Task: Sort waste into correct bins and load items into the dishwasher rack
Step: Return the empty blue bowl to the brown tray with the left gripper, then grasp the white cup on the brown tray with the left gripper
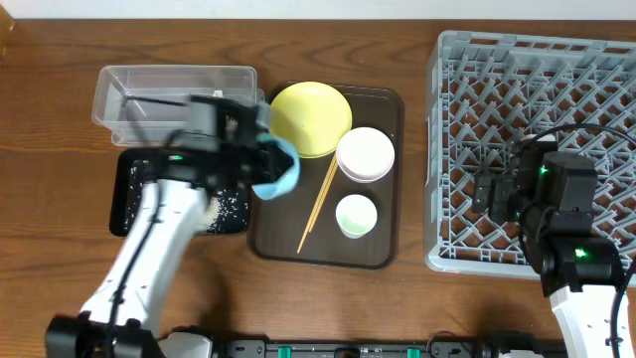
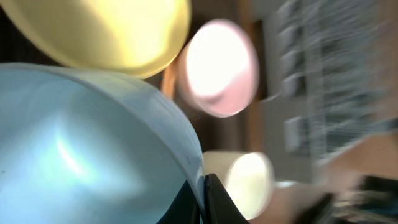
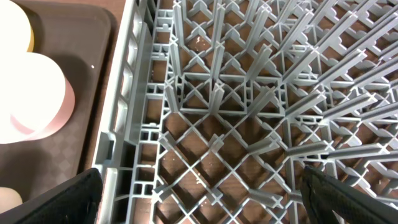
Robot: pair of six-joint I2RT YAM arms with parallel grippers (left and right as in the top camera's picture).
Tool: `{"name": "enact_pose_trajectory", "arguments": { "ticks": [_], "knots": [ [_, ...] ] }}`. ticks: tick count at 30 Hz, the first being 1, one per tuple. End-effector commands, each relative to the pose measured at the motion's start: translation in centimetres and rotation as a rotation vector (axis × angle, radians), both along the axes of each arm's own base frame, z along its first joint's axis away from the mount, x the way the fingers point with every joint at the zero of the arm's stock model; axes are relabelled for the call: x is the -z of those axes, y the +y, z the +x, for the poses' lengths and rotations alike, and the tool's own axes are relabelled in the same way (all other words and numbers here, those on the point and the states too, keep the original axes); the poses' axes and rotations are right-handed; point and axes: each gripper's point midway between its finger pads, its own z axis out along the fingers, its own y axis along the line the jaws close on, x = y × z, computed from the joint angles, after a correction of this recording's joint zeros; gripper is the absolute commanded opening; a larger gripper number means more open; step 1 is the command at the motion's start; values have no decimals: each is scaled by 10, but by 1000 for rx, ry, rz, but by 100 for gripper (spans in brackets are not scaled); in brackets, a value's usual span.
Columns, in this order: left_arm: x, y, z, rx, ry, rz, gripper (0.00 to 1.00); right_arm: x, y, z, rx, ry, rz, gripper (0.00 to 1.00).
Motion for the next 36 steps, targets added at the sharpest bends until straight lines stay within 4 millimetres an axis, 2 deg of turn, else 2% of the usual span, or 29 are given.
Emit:
{"name": "enact_pose_trajectory", "arguments": {
  "ticks": [1, 4, 9, 12, 16, 18, 20, 22, 25, 28, 33, 36],
  "knots": [
    [29, 11, 8, 6, -62, 298, 6, -8, -3, 3, 15, -19, 4, 99],
    [46, -4, 1, 78, -54, 368, 6, -9, -3, 4, 15, -22, 4, 99],
    [75, -17, -6, 131, -7, 432, 6, -8, -3, 3, 15, -18, 5, 99],
    [86, -20, -7, 145, 15, 442, 6, -8, -3, 3, 15, -19, 4, 99],
    [89, -20, -7, 147, 21, 444, 7, -8, -3, 3, 15, -19, 4, 99],
    [88, -21, -5, 146, 13, 441, 17, -8, -3, 3, 15, -19, 5, 99],
    [88, -22, -4, 145, 7, 438, 17, -8, -3, 3, 15, -19, 4, 99],
    [87, -23, -2, 143, -1, 435, 31, -8, -3, 3, 15, -19, 4, 99],
    [77, -26, 4, 138, -22, 426, 43, -8, -3, 3, 15, -19, 4, 99],
    [55, -29, 10, 130, -63, 406, 52, -8, -3, 3, 15, -19, 4, 99],
    [9, -35, 13, 120, -162, 342, 54, -8, -3, 3, 15, -19, 4, 99],
    [-3, -35, 10, 116, -187, 329, 54, -8, -3, 3, 15, -19, 4, 99]
  ]
}}
